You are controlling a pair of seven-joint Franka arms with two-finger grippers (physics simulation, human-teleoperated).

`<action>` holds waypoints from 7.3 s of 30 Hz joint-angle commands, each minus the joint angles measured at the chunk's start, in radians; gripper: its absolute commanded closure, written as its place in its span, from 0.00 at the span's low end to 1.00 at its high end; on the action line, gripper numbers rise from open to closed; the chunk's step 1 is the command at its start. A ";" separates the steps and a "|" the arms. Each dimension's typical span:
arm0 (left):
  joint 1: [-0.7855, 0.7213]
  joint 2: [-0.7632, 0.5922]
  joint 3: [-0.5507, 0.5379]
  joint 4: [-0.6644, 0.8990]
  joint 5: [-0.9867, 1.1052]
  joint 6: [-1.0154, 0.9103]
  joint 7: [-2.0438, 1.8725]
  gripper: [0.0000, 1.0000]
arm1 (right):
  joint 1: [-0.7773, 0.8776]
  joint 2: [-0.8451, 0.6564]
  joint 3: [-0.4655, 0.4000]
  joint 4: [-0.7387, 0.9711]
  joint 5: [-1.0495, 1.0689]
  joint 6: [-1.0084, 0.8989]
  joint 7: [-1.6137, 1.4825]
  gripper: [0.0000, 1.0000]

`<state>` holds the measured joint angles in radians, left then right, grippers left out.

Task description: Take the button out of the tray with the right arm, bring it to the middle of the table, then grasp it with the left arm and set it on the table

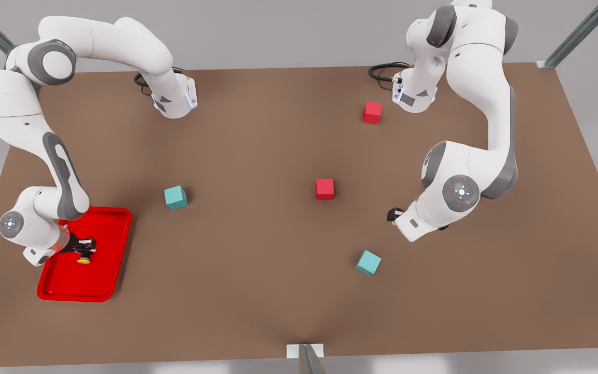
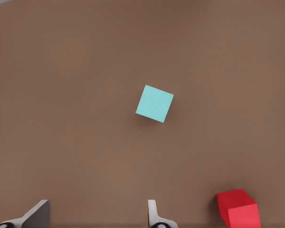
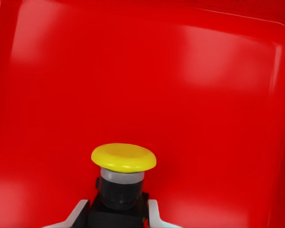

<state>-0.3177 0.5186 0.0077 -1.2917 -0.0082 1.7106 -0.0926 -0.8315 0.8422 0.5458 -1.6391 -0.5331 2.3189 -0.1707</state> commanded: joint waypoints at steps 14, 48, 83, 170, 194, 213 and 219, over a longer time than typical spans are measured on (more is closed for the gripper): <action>0.000 -0.014 0.000 0.002 0.004 -0.008 0.001 0.00 | 0.000 -0.044 0.002 -0.008 0.008 -0.024 0.005 0.53; 0.003 0.006 0.006 -0.001 0.010 0.000 -0.044 0.00 | 1.516 -0.014 -0.765 0.545 0.995 -0.411 0.844 0.54; -0.279 0.202 0.001 0.192 -0.026 0.158 -0.746 0.00 | 0.965 -0.679 -0.718 0.171 0.558 -0.806 0.123 0.00; -0.350 0.462 0.012 0.086 -0.015 0.446 -0.242 0.43 | 0.703 -0.617 -0.402 0.154 0.489 -0.470 0.208 0.00; -0.334 0.433 0.054 0.264 -0.019 0.322 -0.697 0.58 | 0.657 -0.615 -0.402 0.223 0.493 -0.540 0.154 0.00; -0.578 0.475 0.316 0.229 0.378 0.478 -1.794 0.59 | 0.663 -0.615 -0.402 0.222 0.495 -0.540 0.155 0.00; -0.624 0.480 0.317 0.183 0.639 0.459 -1.987 0.59 | 0.664 -0.615 -0.402 0.222 0.496 -0.540 0.155 0.00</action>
<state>-0.9348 1.0001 0.3242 -1.1022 0.5147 2.1682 -1.3295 -0.1668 0.2282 0.1439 -1.4179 -0.0378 1.7799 -0.0101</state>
